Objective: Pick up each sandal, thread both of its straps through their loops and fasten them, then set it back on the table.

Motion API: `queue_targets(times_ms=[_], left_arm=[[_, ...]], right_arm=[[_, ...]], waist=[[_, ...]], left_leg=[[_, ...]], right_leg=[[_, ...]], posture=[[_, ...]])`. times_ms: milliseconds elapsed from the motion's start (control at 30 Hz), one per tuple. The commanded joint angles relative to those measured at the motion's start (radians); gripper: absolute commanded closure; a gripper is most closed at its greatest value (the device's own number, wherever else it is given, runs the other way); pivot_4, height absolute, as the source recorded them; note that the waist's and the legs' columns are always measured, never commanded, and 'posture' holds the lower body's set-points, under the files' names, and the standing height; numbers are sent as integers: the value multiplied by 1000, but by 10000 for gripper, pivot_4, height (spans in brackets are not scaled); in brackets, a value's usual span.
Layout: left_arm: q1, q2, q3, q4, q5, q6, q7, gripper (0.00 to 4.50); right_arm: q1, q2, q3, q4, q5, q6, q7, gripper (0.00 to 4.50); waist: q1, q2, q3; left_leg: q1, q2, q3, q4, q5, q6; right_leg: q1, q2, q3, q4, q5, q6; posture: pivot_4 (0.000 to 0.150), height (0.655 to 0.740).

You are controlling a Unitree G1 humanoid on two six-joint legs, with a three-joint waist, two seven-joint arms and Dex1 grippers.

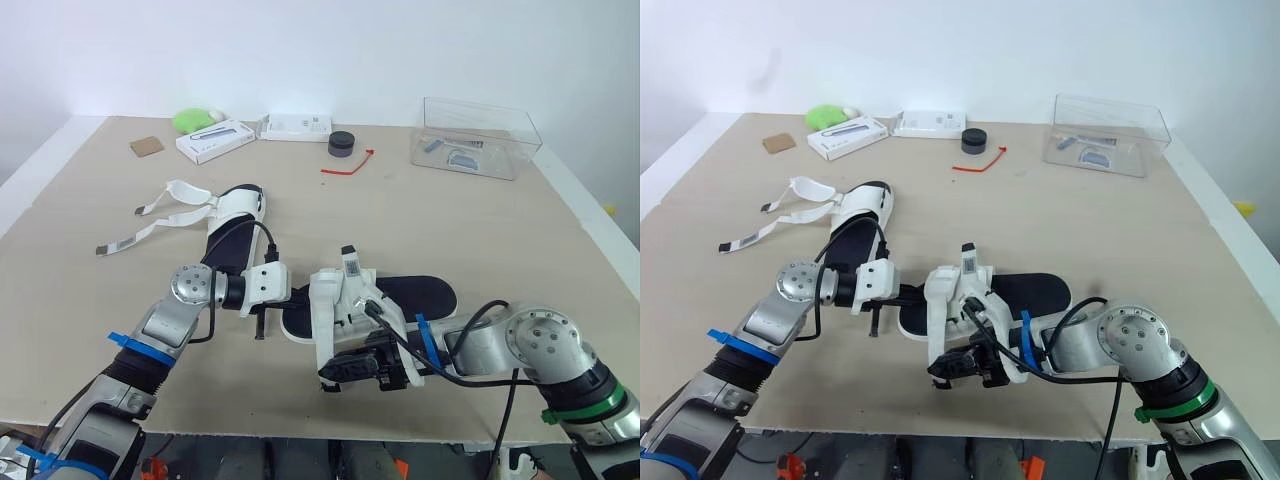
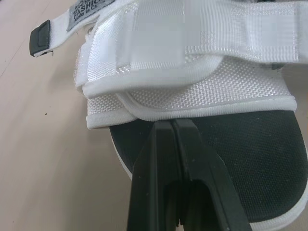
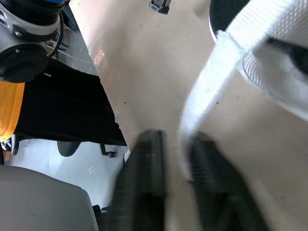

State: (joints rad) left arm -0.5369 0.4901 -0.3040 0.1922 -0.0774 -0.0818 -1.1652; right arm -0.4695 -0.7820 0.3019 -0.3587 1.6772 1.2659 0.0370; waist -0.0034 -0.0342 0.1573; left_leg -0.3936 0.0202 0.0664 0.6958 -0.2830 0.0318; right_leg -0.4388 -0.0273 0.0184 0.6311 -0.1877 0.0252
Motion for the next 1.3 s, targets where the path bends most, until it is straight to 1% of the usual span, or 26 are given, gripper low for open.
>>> queue_targets(times_ms=[33, 167, 267, 333, 400, 567, 667, 700, 800, 967, 1300], left_arm=[[-1, 6, -26, 26, 28, 2, -12, 45000], [-8, 0, -27, 37, 29, -4, -9, 45000], [-11, -5, -29, 44, 29, -10, -7, 45000], [-11, -8, -31, 46, 29, -13, -6, 45000], [-14, -12, -32, 55, 31, -19, -4, 45000], [-14, -20, -33, 67, 36, -32, 3, 45000], [-9, -24, -35, 66, 39, -38, 10, 45000], [-10, -26, -34, 69, 40, -40, 12, 45000], [-8, -25, -33, 68, 44, -48, 16, 45000], [-6, -20, -29, 69, 47, -55, 23, 45000], [8, -19, -30, 53, 48, -47, 38, 45000]], right_arm=[[3, 1, -13, -19, 13, 11, 4, 44373], [6, 1, -21, -19, -6, 14, 0, 44373], [-30, -7, -43, 9, 49, 5, -8, 44373], [-74, -16, -57, 42, 115, -9, -23, 44373], [-155, -24, -62, 106, 184, -14, -40, 44373], [-317, -8, -43, 252, 244, 5, -59, 44373], [-398, 27, -32, 355, 197, 41, -41, 44373], [-412, 36, -29, 384, 156, 60, -26, 44373], [-421, 53, -37, 424, 88, 104, -3, 44373], [-416, 65, -56, 442, 27, 178, 38, 44373], [-404, 76, -65, 495, 26, 267, 51, 44373]], waist=[[0, 0, 0], [0, 0, 0], [0, 0, 0], [0, 0, 0], [0, 0, 0], [4, 0, 0], [8, 0, 0], [8, 0, 0], [11, 0, 0], [11, 0, 0], [11, 1, 0]], left_leg=[[0, 0, 0, 0, 0, 0], [0, 0, 0, 0, 0, 0], [0, 0, 0, 0, 0, 0], [0, 0, 0, 0, 0, 0], [0, 0, 0, 0, 0, 1], [0, 0, 0, 1, 1, 2], [-1, 0, 0, 1, 1, 2], [-2, 0, 0, 1, 1, 2], [-3, -1, 0, 1, 1, 2], [-5, -1, 0, 1, 1, 2], [-5, -2, -1, 1, 1, 2]], right_leg=[[0, 0, 0, 0, 0, 0], [0, 0, 0, 0, 0, 0], [0, 0, 0, 0, 0, 0], [0, 0, 1, 0, 0, 0], [0, 0, 1, 0, 1, 1], [0, 0, 0, 0, 2, 0], [0, 0, 0, 0, 2, 0], [-1, 0, 0, 0, 2, 0], [-1, -2, 0, -1, 2, 0], [-2, -7, -1, -2, 3, 1], [-2, -7, -3, -2, 3, 1]], posture=[[1500, 7400], [1500, 7400], [1500, 7400], [1500, 7400], [1500, 7400], [1500, 7400], [1500, 7400], [1500, 7400], [1500, 7400], [1500, 7400], [1500, 7400]])
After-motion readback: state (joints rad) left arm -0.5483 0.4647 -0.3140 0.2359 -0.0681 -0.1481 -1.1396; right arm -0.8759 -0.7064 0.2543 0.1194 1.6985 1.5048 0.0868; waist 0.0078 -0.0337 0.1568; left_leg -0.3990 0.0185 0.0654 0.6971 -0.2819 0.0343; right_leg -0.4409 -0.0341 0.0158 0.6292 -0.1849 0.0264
